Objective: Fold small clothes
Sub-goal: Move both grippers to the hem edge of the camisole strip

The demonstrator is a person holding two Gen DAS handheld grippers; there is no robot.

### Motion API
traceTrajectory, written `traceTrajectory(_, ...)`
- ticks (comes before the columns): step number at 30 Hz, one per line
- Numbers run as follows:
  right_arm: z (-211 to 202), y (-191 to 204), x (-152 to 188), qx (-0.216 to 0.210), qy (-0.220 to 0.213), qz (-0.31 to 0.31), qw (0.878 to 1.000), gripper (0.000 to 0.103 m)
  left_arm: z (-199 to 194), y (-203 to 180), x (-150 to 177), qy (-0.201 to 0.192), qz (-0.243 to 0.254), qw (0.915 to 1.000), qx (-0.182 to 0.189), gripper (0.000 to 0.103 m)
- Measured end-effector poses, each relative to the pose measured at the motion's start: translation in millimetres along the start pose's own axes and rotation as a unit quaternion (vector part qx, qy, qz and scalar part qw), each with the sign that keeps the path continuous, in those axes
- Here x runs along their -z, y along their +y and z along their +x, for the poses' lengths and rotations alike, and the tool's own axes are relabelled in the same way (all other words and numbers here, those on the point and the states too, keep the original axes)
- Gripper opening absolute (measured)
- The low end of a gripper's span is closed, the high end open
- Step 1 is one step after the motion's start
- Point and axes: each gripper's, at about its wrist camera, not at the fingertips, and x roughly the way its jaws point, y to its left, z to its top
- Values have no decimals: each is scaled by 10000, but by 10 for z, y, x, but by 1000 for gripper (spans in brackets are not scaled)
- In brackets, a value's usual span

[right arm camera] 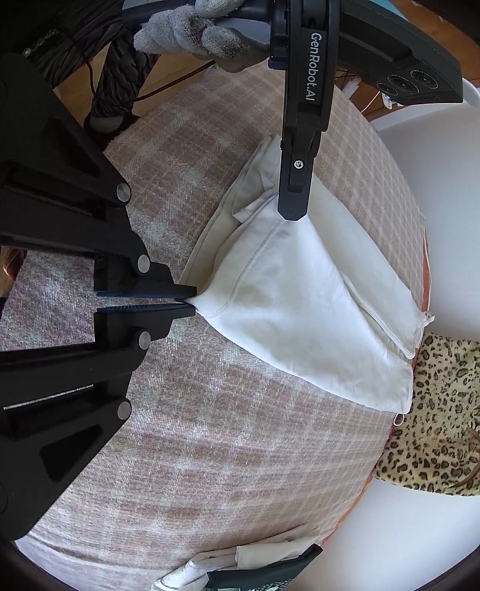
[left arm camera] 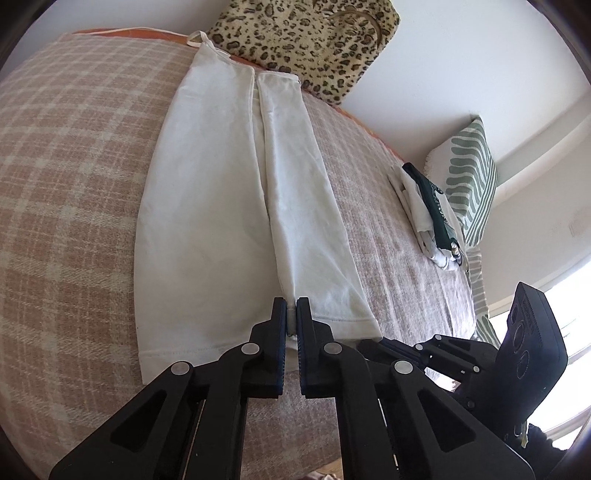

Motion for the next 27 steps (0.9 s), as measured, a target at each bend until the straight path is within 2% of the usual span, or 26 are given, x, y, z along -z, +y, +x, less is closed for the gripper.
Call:
traceTrajectory(3,-92,-7,21,122,-180,-50,9998,3,-26,0,20,-15,-45,10000,57,4)
traceTrajectory(8,45,-51,110,93,135,-29,9999,3,61,71,88,167,-49,9998,-115,4)
traceTrajectory(12,-21,-117,145,-191,191,38,9996,3,27,27,126,323,120,9993,-133,4)
traceTrajectory(15,-168,-162,139,-407,-19,117,9991,3,-163,14,117,126,238,9995,-182,9)
traceTrajectory(17,-242,-192,100,-443,-193,185,9987,4,-319,32,82,-157,366,9983,-417,11)
traceTrajectory(20,-263,-211,21,-539,-261,283,9978,7,-447,89,59,-472,517,9921,-1038,29)
traceTrajectory(21,-251,-202,-9,-566,-252,272,9977,7,-456,114,67,-505,540,9901,-1192,29)
traceTrajectory(23,-221,-165,-50,-574,-227,225,9978,7,-436,183,106,-448,538,9877,-1401,30)
traceTrajectory(27,-124,-58,-56,-531,-115,34,9985,9,-308,257,211,-150,533,9859,-1579,31)
